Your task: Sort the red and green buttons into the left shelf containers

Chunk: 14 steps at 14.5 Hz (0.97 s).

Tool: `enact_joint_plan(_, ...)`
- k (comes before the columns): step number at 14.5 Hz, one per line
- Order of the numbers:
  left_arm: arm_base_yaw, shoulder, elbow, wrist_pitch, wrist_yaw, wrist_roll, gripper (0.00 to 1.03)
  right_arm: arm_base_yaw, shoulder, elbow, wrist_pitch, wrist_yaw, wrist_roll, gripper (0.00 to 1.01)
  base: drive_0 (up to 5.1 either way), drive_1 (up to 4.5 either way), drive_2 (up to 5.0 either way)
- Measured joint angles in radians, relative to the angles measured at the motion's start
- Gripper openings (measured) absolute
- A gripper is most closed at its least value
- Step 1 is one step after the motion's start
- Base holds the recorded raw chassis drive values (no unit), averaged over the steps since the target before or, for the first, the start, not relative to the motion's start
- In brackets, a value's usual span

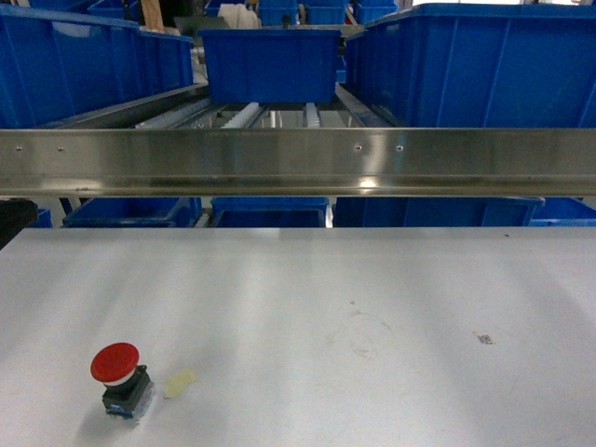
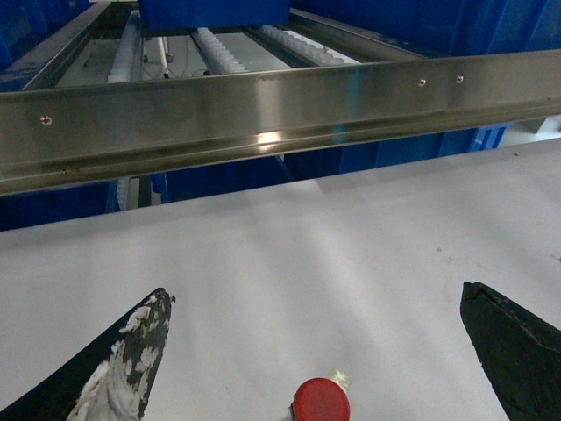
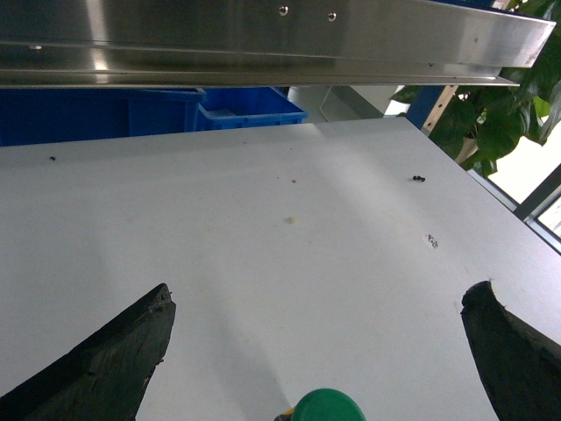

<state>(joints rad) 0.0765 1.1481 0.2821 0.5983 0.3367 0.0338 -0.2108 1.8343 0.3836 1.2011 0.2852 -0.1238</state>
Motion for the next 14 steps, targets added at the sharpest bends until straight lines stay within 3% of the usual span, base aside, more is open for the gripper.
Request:
enact_joint_plan(3, 0.000, 0.000, 0.000, 0.000, 0.000, 0.000, 0.98, -0.018, 0.145, 0.081, 0.031, 0.045, 0.011, 0.98, 0.0, 0.00, 0.0)
enact_joint_plan(5, 0.000, 0.000, 0.000, -0.001, 0.000, 0.000, 0.98, -0.058, 0.206, 0.137, 0.026, 0.059, 0.026, 0.98, 0.0, 0.00, 0.0)
enact_joint_plan(14, 0.000, 0.000, 0.000, -0.001, 0.000, 0.000, 0.98, -0.098, 0.344, 0.175, 0.052, 0.062, 0.046, 0.98, 0.0, 0.00, 0.0)
